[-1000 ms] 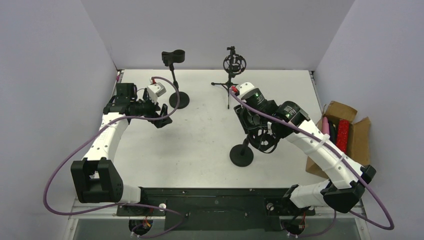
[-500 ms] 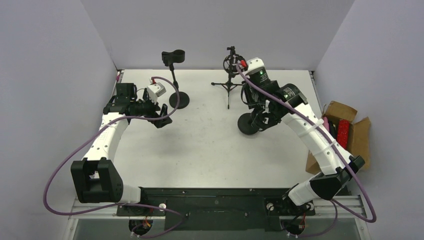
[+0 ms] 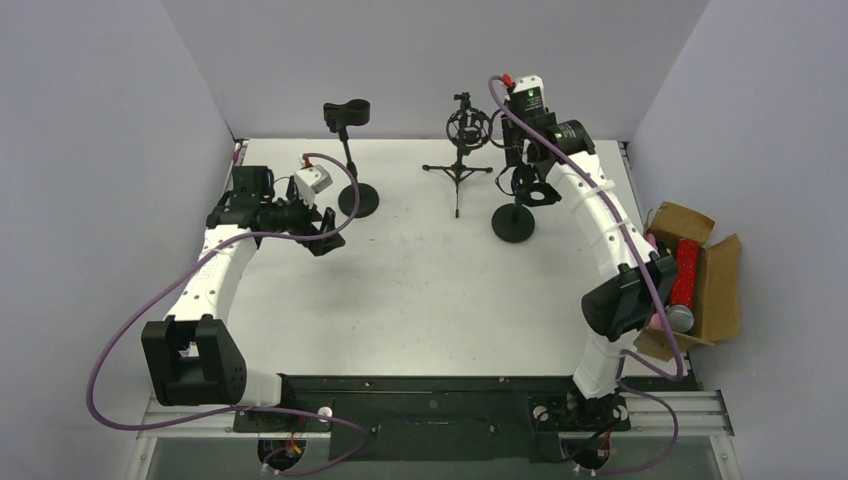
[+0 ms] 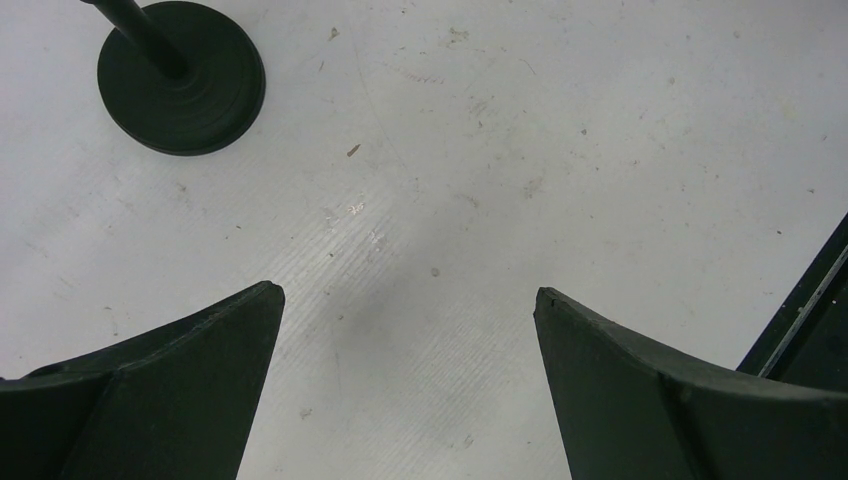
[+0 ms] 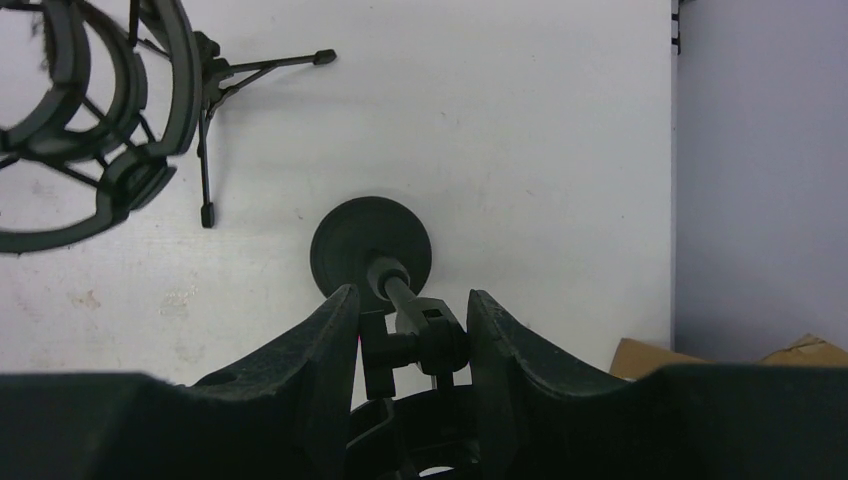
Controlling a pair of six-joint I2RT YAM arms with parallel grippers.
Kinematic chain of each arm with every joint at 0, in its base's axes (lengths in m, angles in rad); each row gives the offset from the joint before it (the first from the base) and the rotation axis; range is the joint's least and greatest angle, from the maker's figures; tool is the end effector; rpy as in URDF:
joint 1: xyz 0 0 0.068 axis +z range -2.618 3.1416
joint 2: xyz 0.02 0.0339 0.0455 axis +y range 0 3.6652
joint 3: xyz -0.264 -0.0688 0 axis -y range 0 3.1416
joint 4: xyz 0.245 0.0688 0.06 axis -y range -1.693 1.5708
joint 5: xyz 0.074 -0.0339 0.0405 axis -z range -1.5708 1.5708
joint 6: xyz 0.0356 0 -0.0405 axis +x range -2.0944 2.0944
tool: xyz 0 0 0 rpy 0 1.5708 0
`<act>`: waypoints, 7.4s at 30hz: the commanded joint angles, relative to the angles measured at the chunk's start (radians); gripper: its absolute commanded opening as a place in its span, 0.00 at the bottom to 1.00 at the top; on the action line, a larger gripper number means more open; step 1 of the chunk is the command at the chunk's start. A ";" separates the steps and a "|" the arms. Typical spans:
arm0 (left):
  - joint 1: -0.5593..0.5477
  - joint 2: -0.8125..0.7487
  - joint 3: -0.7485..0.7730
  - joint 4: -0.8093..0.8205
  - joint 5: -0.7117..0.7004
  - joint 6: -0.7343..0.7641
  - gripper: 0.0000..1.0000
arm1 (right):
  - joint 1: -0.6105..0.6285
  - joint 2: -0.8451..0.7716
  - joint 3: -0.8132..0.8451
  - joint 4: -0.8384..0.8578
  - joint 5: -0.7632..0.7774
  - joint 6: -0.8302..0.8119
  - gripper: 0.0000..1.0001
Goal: Attach the microphones to the stand
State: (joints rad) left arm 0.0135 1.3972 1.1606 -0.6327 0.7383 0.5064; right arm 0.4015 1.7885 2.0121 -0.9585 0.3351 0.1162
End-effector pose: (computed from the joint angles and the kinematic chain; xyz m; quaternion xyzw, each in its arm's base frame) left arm 0.2917 -0.0200 0.2978 0.3339 0.8191 -0.2451 0.3968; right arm 0.3566 0.1387 0.4119 -0.0611 0.9016 -0.0449 0.4259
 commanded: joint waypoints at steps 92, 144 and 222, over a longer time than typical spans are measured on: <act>-0.032 -0.077 0.142 0.041 0.003 -0.234 0.87 | 0.221 -0.815 -1.043 0.103 0.216 0.693 0.00; -0.217 0.076 0.373 -0.051 0.000 -0.233 0.96 | 0.402 -0.471 -0.734 0.293 -0.096 0.410 0.52; -0.061 0.088 0.233 -0.003 0.058 -0.380 0.00 | 0.595 0.032 -0.378 0.219 -0.450 0.149 0.44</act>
State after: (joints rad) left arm -0.0509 1.5455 1.3815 -0.7307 0.7513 0.1658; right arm 0.9958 1.7954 1.6249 -0.7223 -0.0765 0.2958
